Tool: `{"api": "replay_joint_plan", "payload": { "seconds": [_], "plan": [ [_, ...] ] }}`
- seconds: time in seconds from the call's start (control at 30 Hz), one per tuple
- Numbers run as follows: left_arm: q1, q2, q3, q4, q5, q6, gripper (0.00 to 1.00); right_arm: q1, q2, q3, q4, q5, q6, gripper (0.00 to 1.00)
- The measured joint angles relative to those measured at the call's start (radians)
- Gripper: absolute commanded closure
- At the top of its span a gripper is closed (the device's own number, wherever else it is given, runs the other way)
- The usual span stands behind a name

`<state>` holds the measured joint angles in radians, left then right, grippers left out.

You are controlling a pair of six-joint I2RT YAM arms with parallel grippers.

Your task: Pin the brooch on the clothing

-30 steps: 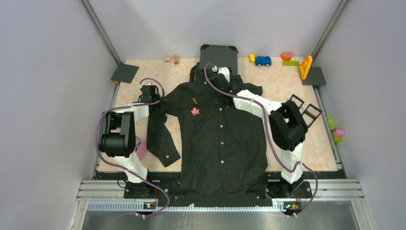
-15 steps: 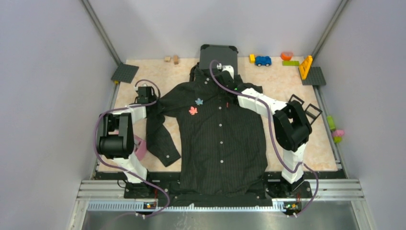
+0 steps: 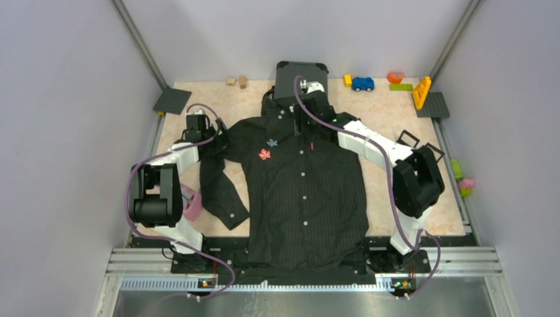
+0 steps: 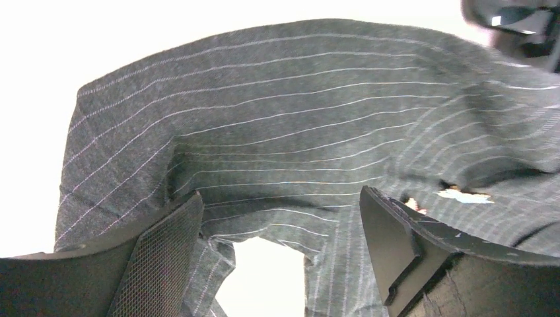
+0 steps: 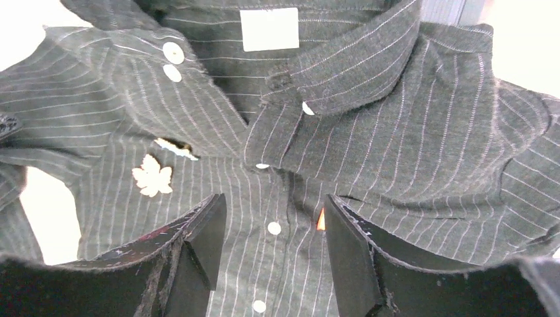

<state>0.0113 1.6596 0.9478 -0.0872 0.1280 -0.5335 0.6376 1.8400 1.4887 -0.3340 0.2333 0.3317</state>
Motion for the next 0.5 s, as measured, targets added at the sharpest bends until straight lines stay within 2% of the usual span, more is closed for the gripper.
{"api": "replay_joint_plan", "payload": {
  "seconds": [0.23,0.5],
  "plan": [
    [-0.014,-0.113,0.048,-0.011,0.018,0.04,0.06,-0.048,-0.139,-0.079,0.011,-0.077,-0.017,0.41],
    [-0.044,-0.271,0.087,-0.066,0.017,0.068,0.05,-0.26,-0.292,-0.267,0.003,-0.154,-0.014,0.41]
  ]
}}
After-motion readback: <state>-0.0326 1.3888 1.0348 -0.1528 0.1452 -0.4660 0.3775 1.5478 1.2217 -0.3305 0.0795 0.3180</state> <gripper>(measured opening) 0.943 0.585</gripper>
